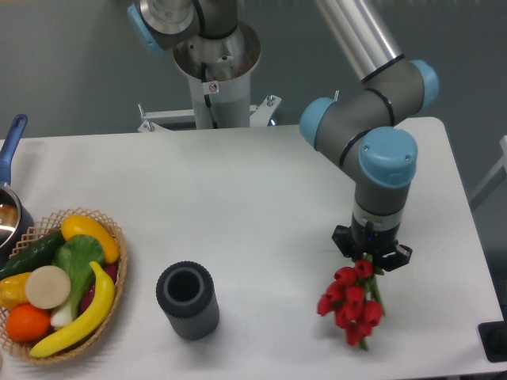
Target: Place the flowers on the table
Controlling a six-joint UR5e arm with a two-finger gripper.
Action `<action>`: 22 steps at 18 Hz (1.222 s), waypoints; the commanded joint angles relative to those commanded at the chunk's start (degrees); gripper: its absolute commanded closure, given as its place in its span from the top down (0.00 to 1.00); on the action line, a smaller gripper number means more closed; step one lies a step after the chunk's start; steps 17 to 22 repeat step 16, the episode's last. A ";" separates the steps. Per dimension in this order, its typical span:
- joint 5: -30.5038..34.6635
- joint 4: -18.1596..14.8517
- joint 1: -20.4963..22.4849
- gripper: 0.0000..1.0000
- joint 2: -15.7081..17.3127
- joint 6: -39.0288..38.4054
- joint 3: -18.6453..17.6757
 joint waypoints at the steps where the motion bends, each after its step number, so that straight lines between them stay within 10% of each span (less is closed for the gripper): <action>1: 0.18 0.00 0.00 1.00 0.09 -0.01 -0.09; 22: 0.00 3.87 2.55 1.00 1.50 8.08 -1.93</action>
